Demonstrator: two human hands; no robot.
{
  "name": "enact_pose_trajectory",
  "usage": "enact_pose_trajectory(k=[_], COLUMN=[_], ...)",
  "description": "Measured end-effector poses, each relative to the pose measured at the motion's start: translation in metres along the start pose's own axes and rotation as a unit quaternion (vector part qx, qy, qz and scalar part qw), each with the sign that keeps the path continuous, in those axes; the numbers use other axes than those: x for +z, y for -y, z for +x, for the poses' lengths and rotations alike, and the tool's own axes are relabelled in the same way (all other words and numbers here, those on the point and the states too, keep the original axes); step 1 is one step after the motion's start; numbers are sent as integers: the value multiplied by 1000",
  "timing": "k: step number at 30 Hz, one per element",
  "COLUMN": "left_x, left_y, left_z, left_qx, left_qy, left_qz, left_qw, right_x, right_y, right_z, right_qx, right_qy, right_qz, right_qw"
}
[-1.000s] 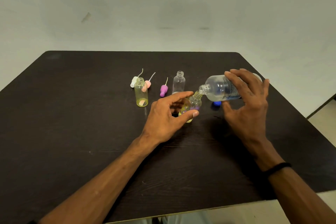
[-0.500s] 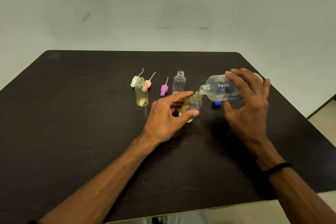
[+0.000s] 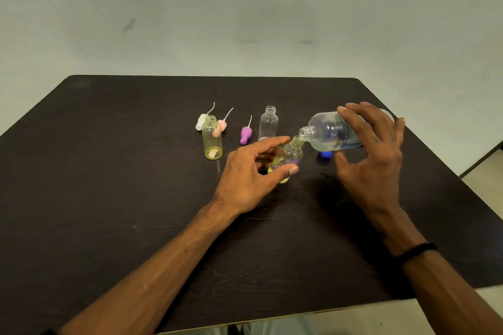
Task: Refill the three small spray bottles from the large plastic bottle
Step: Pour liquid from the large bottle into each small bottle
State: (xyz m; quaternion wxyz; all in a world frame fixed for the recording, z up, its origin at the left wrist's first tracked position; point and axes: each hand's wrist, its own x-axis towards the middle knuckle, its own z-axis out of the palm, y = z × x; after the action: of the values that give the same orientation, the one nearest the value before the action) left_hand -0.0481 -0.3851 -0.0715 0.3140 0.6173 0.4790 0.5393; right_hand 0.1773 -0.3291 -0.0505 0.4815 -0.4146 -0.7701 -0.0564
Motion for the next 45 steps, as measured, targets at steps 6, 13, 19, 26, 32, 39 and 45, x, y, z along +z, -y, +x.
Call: enact_pose_trajectory(k=[6, 13, 19, 26, 32, 39, 45], left_x=[1, -1, 0, 0, 0, 0, 0], left_y=[-1, -1, 0, -1, -2, -1, 0], left_z=[0, 0, 0, 0, 0, 1, 0], left_qx=[1, 1, -4, -8, -6, -5, -5], left_qy=[-1, 0, -2, 1, 1, 1, 1], left_qz=[-2, 1, 1, -4, -9, -9, -5], left_qw=[1000, 1000, 1000, 1000, 1000, 1000, 1000], right_x=[-1, -1, 0, -1, -1, 0, -1], right_y=[0, 1, 2, 2, 3, 2, 2], right_z=[1, 1, 1, 1, 1, 1, 2], right_qx=[5, 7, 8, 6, 8, 6, 4], right_qy=[-1, 0, -2, -2, -1, -1, -1], right_qz=[0, -3, -5, -4, -4, -5, -2], right_qw=[1000, 1000, 1000, 1000, 1000, 1000, 1000])
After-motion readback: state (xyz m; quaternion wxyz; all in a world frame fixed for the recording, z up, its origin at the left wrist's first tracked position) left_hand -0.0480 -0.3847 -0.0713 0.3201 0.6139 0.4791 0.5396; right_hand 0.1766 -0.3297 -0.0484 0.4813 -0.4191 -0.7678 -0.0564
